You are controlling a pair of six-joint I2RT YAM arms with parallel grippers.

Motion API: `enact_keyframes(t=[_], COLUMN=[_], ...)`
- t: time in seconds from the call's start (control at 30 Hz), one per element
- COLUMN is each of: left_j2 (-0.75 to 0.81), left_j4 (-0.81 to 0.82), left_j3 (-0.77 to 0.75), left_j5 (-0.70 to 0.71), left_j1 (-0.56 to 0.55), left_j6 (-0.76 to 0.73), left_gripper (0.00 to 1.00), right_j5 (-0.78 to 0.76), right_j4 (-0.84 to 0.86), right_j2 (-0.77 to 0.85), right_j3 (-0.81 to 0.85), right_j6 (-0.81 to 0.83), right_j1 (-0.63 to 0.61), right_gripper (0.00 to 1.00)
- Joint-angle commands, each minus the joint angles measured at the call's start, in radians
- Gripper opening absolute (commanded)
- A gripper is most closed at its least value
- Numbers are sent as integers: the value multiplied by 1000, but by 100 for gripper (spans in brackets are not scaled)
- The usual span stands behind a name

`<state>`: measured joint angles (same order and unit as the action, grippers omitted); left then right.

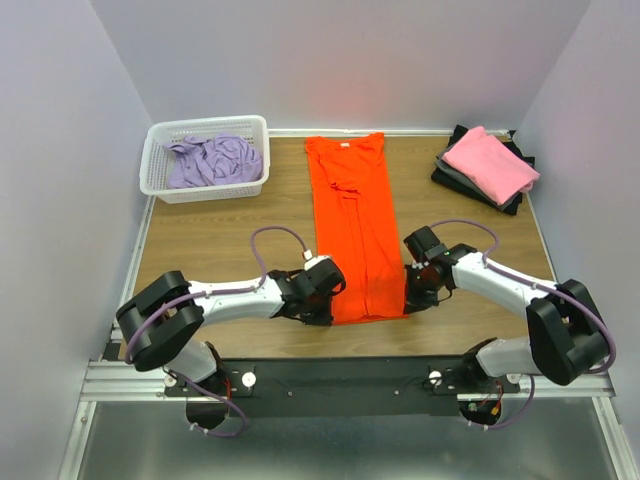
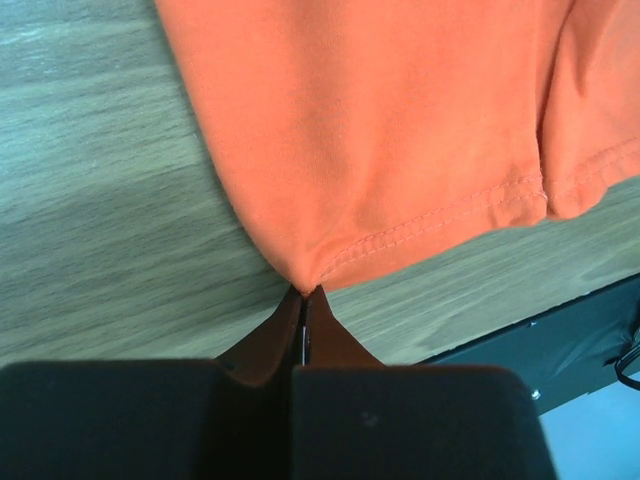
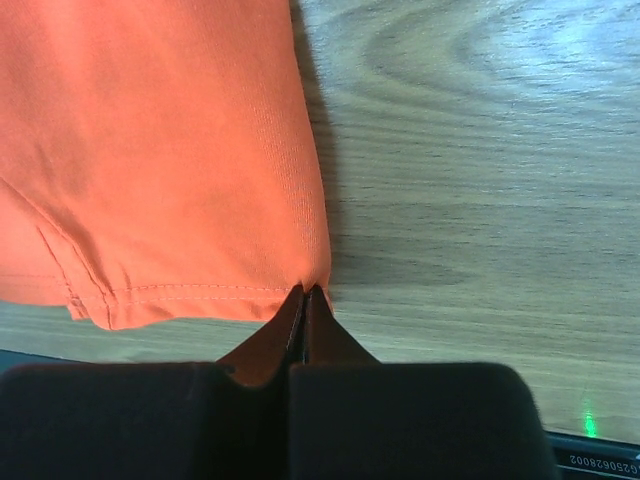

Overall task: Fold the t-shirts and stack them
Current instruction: Fold the tshirt

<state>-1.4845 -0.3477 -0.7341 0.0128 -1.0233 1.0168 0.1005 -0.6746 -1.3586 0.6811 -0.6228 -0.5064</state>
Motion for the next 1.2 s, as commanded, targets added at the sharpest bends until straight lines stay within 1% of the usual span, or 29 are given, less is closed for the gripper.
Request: enact_keyframes(t=[0.0, 0.13, 0.23, 0.27, 0.4, 0.53, 0.7, 0.77, 0.97, 1.13, 1.17], left_j2=[33, 53, 75, 78, 78, 58, 58, 55, -6, -69, -88], left_j4=[-22, -34, -85, -115, -139, -145, -137, -117, -90, -102, -105], left_j3=[2, -13, -43, -72, -120, -145, -189, -205, -264, -326, -350], left_j5=[33, 24, 39, 68, 111, 125, 153, 150, 124, 121, 121], left_j1=[-17, -37, -44, -44, -31, -1, 60, 81, 152, 207, 233], left_j6=[-7, -4, 17, 23, 5, -30, -66, -96, -181, -251, -264], left_gripper=[0, 0, 0, 0, 0, 0, 0, 0, 0, 0, 0], right_j5=[18, 19, 18, 21, 5, -28, -96, -148, -208, -258, -271], right_j4=[-31, -69, -105, -114, -117, -117, -105, -97, -51, -28, -28], right_j2=[27, 47, 73, 84, 121, 108, 52, 24, -40, -135, -152], right_j3=[6, 20, 32, 37, 87, 158, 232, 251, 296, 388, 405], right_j6=[5, 6, 5, -3, -41, -74, -81, -84, -100, -98, -97], right_j1=[3, 3, 3, 3, 3, 3, 3, 3, 6, 22, 32], right_gripper=[2, 2, 2, 1, 2, 1, 2, 2, 2, 1, 1])
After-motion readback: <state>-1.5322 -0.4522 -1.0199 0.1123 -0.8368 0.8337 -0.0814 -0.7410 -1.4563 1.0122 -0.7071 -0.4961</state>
